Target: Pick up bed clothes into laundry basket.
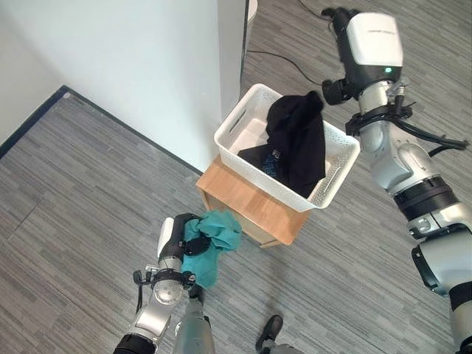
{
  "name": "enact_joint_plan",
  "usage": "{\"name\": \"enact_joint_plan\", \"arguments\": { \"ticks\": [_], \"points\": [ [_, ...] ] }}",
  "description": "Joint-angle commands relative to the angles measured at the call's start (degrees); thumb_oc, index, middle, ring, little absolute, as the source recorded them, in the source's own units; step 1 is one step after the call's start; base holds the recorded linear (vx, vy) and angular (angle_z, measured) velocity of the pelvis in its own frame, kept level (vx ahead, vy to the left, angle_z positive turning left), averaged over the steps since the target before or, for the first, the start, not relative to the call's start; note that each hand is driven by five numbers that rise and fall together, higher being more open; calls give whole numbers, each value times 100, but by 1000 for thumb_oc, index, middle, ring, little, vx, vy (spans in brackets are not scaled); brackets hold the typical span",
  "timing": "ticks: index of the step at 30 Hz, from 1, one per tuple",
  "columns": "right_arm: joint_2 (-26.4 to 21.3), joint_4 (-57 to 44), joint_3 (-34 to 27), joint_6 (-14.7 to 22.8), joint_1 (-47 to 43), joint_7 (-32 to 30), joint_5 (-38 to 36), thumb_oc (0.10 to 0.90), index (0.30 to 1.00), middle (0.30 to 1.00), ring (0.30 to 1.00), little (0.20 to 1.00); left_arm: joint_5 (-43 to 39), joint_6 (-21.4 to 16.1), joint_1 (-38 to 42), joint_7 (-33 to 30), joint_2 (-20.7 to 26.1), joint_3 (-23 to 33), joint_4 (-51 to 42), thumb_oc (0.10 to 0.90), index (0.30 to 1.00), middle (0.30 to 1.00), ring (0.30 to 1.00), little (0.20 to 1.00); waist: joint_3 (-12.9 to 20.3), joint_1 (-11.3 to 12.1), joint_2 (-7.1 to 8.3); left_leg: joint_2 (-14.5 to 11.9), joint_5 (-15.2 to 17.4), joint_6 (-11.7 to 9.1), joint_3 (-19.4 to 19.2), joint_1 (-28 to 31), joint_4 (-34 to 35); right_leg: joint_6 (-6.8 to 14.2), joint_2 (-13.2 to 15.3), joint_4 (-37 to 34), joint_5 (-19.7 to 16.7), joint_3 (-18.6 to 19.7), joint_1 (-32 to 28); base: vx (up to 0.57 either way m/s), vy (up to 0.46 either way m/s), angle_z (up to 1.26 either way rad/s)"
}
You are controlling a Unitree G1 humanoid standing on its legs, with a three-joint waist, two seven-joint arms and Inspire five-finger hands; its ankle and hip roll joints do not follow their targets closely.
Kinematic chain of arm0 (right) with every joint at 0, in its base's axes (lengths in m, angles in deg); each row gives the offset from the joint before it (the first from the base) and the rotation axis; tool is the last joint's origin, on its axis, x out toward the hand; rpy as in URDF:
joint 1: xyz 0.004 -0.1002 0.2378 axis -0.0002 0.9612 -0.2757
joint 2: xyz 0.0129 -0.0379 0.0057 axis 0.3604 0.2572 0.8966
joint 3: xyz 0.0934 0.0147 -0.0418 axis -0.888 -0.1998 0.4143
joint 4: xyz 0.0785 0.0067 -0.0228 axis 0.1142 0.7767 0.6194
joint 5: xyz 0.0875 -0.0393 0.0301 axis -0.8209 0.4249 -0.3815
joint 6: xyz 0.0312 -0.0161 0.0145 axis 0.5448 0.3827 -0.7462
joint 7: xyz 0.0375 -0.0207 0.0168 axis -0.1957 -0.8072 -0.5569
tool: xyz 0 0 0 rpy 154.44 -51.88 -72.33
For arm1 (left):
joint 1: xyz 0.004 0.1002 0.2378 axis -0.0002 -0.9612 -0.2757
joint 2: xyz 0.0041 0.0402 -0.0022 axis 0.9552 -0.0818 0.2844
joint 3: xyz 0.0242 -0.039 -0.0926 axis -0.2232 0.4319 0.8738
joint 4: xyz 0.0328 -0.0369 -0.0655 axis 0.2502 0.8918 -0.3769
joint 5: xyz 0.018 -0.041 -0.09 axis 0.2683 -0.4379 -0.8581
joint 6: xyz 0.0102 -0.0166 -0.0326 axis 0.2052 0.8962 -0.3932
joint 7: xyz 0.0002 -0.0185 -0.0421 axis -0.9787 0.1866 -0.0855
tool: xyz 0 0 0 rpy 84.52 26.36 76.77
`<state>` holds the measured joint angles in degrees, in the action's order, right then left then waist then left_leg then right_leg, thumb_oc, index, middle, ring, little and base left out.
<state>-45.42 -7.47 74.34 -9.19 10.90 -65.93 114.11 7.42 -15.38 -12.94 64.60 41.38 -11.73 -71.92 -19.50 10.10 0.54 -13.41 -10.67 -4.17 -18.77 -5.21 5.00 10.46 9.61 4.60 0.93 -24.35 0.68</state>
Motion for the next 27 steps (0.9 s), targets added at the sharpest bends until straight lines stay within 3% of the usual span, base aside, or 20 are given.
{"name": "enact_joint_plan", "arguments": {
  "ticks": [1, 4, 6, 8, 12, 13, 16, 17, 20, 22, 27],
  "points": [
    [-479, -773, -1019, 96, 450, -728, -310, 800, 900, 900, 900, 900, 432, -473, 411, -456, 173, 322, -608, 400, 300, 300, 300, 300, 623, -249, 328, 112, 844, -333, -61, 132, 0, 308, 565, -960, -164, -38, -408, 85, 28, -19],
    [33, -1261, -2011, 297, 2483, -734, -447, 800, 900, 900, 900, 900, 887, -355, 458, -683, 252, 654, -893, 400, 300, 300, 300, 300, 764, -513, 233, 182, 1008, -273, -87, 360, 0, 324, 605, -960, -139, 17, -545, 109, 17, 22],
    [146, -1456, -2270, 306, 2952, -672, -442, 800, 900, 900, 900, 900, 1034, -304, 451, -724, 324, 675, -950, 400, 300, 300, 300, 300, 829, -525, 247, 202, 996, -247, -90, 386, 0, 316, 620, -960, -170, 27, -551, 54, 1, -19],
    [502, -1198, -2639, 386, 4030, -687, -663, 800, 900, 900, 900, 900, 1334, -226, 576, -878, 510, 924, -1186, 400, 300, 300, 300, 300, 905, -618, 192, 240, 1045, -219, -79, 484, 0, 309, 636, -960, -167, 42, -610, 69, -14, -7],
    [1072, -225, -2812, 298, 5158, -572, -950, 800, 900, 900, 900, 900, 1877, -96, 799, -1046, 766, 1202, -1556, 400, 300, 300, 300, 300, 979, -744, 101, 282, 1081, -193, -27, 589, 0, 309, 634, -960, -146, 62, -683, 54, -35, -16],
    [1300, 457, -2690, 276, 5510, -475, -1133, 800, 900, 900, 900, 900, 2117, -32, 1022, -1099, 903, 1212, -1689, 400, 300, 300, 300, 300, 1017, -807, 74, 294, 1091, -190, -1, 619, 0, 307, 623, -960, -134, 96, -694, 30, -32, -3],
    [1460, 1171, -2439, 310, 5722, -340, -1234, 800, 900, 900, 900, 900, 2214, -9, 1367, -1091, 1011, 1164, -1732, 400, 300, 300, 300, 300, 1045, -877, 60, 305, 1094, -199, 6, 634, 0, 311, 607, -960, -120, 114, -701, 22, -19, 0],
    [1637, 1886, -2071, 314, 5910, -116, -1205, 800, 900, 900, 900, 900, 2241, -21, 1895, -1048, 1100, 1025, -1789, 400, 300, 300, 300, 300, 1036, -963, 23, 316, 1130, -221, 22, 677, 0, 327, 586, -960, -68, 148, -748, 7, -15, -4],
    [1784, 2518, -1790, 340, 5937, 73, -1243, 800, 900, 900, 900, 900, 2219, -22, 2435, -1018, 1152, 816, -1717, 400, 300, 300, 300, 300, 1036, -1046, 8, 328, 1069, -225, 20, 634, 0, 328, 574, -960, -96, 171, -706, 0, 0, 0],
    [2016, 3220, -1484, 319, 6131, 375, -1265, 800, 900, 900, 900, 900, 1959, -83, 3080, -927, 1071, 586, -1544, 400, 300, 300, 300, 300, 1040, -1178, -25, 337, 1054, -242, -21, 668, 0, 352, 563, -960, -103, 199, -701, 8, 3, -2],
    [2244, 4029, -1081, 326, 6309, 697, -1104, 800, 900, 900, 900, 900, 1382, -224, 3782, -771, 848, 244, -976, 400, 300, 300, 300, 300, 1005, -1360, -64, 360, 1053, -254, -110, 727, 0, 382, 557, -960, -139, 257, -674, 1, 12, -8]
  ]
}}
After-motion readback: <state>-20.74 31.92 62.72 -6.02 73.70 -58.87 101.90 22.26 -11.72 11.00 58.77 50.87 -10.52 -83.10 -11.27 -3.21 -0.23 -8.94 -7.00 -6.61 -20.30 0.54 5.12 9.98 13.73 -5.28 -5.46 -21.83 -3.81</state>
